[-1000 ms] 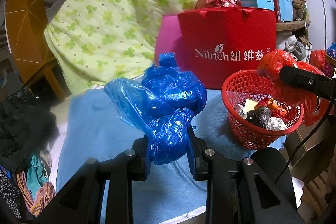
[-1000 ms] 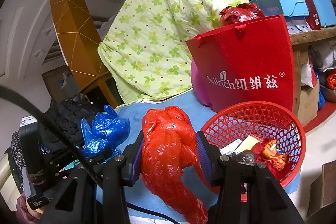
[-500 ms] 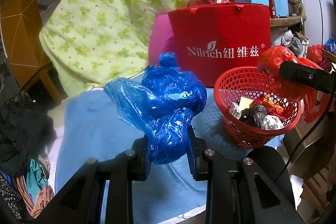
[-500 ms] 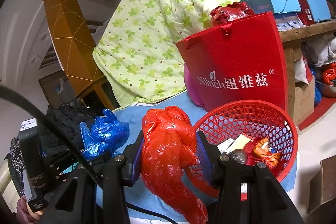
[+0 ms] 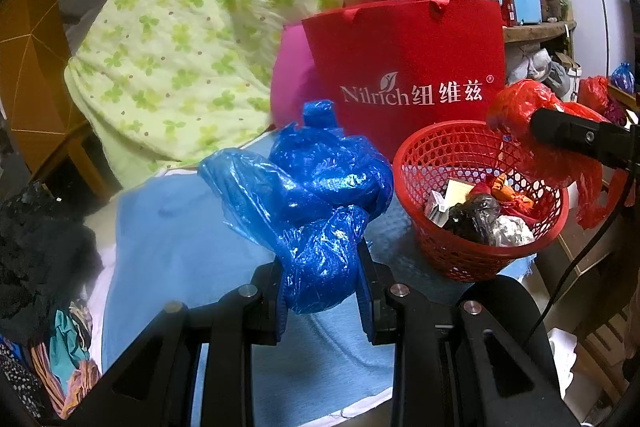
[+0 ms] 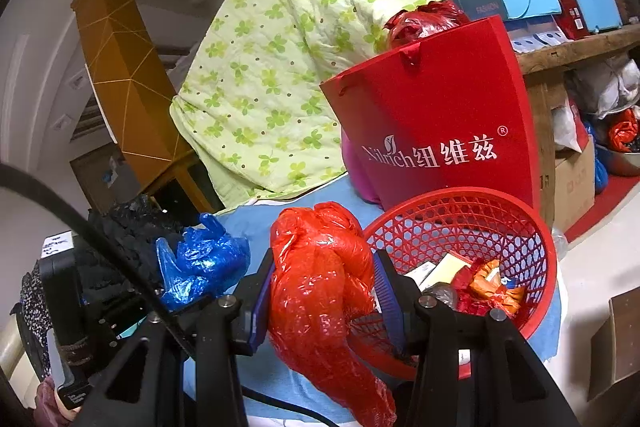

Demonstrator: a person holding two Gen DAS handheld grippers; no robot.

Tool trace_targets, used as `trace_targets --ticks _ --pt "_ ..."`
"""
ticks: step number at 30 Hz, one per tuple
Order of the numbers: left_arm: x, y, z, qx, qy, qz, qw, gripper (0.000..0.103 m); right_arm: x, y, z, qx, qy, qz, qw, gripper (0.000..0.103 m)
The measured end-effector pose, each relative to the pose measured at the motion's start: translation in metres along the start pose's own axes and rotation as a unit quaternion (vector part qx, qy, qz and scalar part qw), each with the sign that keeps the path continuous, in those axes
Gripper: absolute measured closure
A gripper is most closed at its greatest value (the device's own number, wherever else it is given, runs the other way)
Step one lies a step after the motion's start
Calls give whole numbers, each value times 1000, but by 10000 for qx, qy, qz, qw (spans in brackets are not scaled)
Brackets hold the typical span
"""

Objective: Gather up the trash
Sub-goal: 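Move both tools holding the bags over the red mesh basket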

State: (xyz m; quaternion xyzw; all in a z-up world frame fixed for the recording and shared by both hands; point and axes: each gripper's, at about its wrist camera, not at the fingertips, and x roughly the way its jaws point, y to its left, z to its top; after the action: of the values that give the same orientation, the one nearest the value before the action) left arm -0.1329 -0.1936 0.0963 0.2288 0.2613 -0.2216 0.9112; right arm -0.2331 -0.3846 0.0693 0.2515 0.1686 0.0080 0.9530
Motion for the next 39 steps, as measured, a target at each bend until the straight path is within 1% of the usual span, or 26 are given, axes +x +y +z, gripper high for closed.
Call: trace_targets --ticks 27,39 --pt "10 -15 2 133 127 -148 9997 73 -3 -12 -4 151 14 -95 9998 54" --pt "14 -21 0 180 198 -229 9994 73 -4 -26 -4 320 15 -167 9993 54"
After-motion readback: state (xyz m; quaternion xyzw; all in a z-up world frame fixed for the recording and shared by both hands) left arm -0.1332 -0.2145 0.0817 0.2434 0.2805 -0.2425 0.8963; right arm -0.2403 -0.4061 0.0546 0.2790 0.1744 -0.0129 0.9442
